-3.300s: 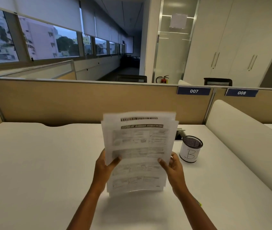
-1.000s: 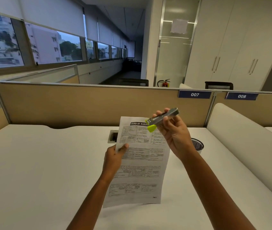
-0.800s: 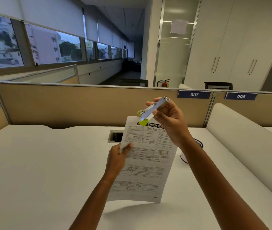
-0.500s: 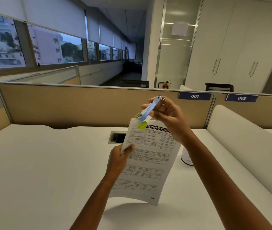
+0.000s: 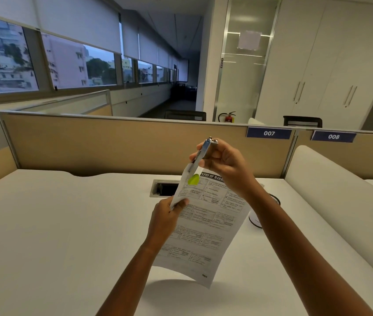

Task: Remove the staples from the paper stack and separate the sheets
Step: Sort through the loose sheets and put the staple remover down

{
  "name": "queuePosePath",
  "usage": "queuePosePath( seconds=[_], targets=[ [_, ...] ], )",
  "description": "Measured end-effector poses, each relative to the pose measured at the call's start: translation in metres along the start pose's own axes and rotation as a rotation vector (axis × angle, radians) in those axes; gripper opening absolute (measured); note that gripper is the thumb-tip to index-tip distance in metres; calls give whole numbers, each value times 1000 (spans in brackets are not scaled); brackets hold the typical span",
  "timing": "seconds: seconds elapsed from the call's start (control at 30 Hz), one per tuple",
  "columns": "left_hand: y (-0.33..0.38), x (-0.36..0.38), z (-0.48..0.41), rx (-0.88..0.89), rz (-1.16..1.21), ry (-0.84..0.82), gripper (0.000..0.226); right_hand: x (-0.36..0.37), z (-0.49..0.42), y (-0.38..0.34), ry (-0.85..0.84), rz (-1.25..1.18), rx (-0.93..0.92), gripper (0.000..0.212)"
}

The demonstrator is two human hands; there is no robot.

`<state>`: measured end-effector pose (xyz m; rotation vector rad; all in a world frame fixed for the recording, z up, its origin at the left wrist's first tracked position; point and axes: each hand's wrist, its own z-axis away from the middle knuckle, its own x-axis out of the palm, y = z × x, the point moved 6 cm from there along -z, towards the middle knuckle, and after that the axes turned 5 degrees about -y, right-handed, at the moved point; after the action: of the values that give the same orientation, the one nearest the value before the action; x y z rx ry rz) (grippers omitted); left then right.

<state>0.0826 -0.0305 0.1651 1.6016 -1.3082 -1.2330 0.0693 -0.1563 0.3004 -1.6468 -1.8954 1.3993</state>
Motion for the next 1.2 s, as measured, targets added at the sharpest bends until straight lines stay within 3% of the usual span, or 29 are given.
queuePosePath(
  seconds=[0.13, 0.2, 0.3, 0.5, 0.67, 0.77, 0.9, 0.97, 1.07, 1.2],
  targets=[
    [-1, 0, 0, -2, -13, -7, 8, 2, 0, 5, 82, 48, 0, 23],
    [4, -1, 0, 20, -42, 0, 19, 3, 0, 6, 107, 83, -5, 22],
    [28, -1, 0, 132, 6, -1, 40, 4, 0, 6, 123, 104, -11, 21],
    [63, -8, -3, 338, 46, 134, 57, 10, 0, 9, 120, 89, -26, 21],
    [65, -7, 0, 431, -131, 301, 26, 12, 2, 13, 196, 105, -42, 18],
    [61, -5, 0, 418, -114, 380, 21, 16, -1, 16, 235, 126, -53, 17],
    [54, -3, -4, 391, -14, 268, 14, 18, -5, 20, 150, 149, -39, 20],
    [49, -3, -7, 379, -22, 220, 25, 17, -4, 21, 137, 134, -45, 22],
    [35, -10, -13, 282, 6, 260, 38, 8, 3, 21, 233, 84, -94, 25],
    [15, -20, -15, 168, 33, 358, 13, -20, 24, 37, 478, 184, -82, 22]
  ],
)
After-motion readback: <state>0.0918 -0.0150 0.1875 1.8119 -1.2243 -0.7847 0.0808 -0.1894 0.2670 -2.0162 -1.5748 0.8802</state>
